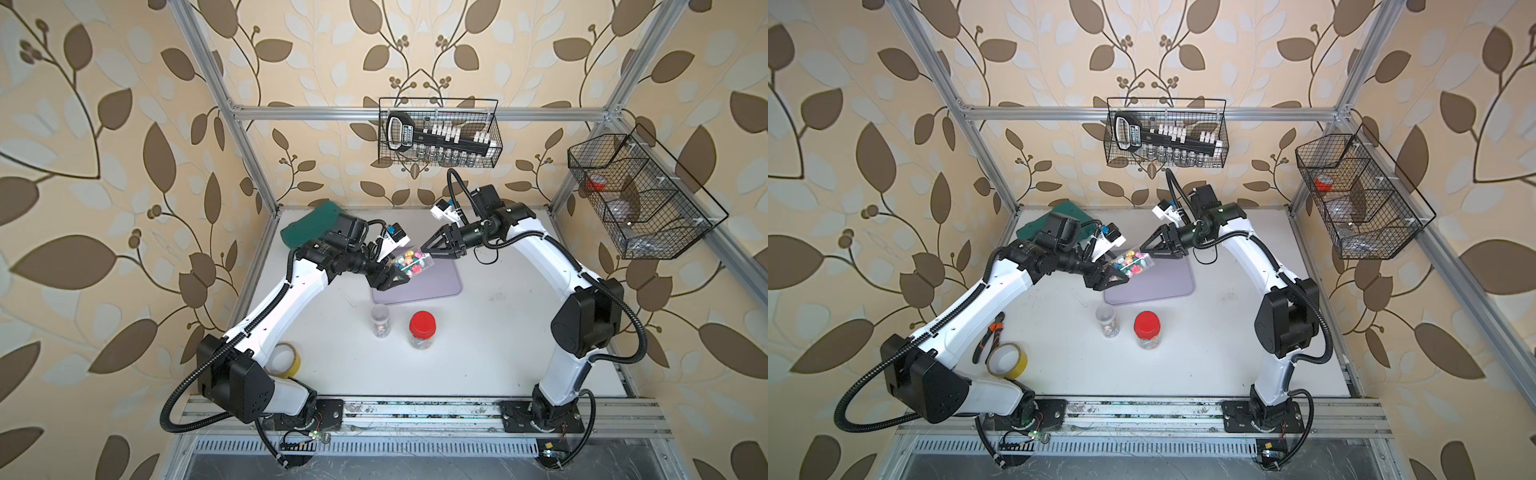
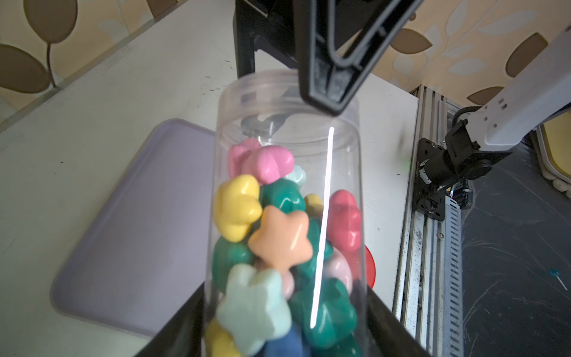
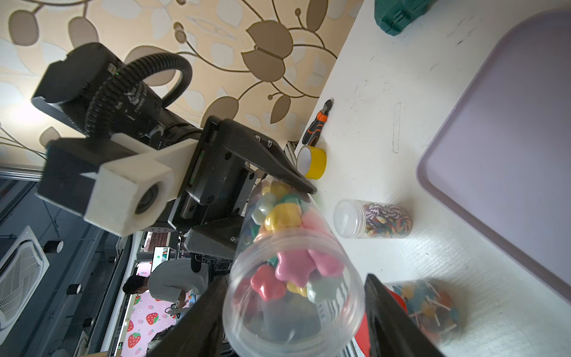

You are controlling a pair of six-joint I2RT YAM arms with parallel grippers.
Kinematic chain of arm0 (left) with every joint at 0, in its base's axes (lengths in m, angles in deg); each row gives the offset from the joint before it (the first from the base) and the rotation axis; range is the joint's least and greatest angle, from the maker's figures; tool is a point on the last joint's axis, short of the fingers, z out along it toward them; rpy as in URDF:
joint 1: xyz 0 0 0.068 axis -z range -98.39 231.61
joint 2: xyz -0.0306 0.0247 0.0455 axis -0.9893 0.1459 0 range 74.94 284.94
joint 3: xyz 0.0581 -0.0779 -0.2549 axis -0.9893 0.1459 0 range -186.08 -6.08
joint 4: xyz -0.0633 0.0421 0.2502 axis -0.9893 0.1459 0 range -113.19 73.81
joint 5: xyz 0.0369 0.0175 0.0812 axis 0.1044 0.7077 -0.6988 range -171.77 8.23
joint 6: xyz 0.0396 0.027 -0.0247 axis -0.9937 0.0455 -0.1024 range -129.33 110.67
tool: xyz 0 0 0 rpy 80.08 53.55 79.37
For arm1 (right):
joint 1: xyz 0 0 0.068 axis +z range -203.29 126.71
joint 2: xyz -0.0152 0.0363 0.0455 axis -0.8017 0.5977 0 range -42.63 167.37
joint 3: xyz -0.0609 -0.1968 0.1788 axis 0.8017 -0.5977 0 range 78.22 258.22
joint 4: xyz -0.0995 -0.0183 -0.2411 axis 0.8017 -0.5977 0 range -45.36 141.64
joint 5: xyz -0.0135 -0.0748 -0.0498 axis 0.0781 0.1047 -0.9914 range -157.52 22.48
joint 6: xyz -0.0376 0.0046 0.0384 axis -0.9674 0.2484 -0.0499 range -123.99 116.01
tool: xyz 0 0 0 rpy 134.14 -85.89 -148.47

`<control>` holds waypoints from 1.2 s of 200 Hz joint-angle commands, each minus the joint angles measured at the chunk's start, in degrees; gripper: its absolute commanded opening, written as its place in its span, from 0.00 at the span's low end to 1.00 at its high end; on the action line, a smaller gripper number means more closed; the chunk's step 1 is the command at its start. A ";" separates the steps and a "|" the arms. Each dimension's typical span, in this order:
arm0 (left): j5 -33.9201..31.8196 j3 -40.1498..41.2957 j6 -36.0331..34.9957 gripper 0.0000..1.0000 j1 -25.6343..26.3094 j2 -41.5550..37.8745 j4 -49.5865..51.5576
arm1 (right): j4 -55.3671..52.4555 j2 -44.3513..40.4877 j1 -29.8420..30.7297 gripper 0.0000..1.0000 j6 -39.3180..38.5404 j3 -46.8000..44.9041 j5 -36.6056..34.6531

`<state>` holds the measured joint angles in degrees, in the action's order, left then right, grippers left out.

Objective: Pour the candies out of the jar
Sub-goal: Unscrew the lid from the jar.

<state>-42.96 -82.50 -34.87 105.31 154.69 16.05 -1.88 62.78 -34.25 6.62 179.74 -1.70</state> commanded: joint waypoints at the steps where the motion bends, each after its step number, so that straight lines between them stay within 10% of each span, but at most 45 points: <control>1: 3.89 -1.97 0.23 0.67 0.29 -3.55 -6.72 | -0.97 -1.20 0.51 0.65 -1.21 -1.25 1.05; 67: 4.08 -1.76 0.16 0.67 0.29 -3.76 -6.67 | -0.77 -0.82 0.55 0.75 -1.27 -1.17 0.53; 240: 5.48 -0.31 1.63 0.67 0.29 -3.31 -9.36 | -0.27 -2.01 0.45 0.43 -6.02 -1.58 4.56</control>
<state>-42.64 -82.35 -34.54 105.29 154.38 14.06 -1.77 62.78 -34.29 5.55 179.41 -0.30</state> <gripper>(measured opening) 0.676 0.590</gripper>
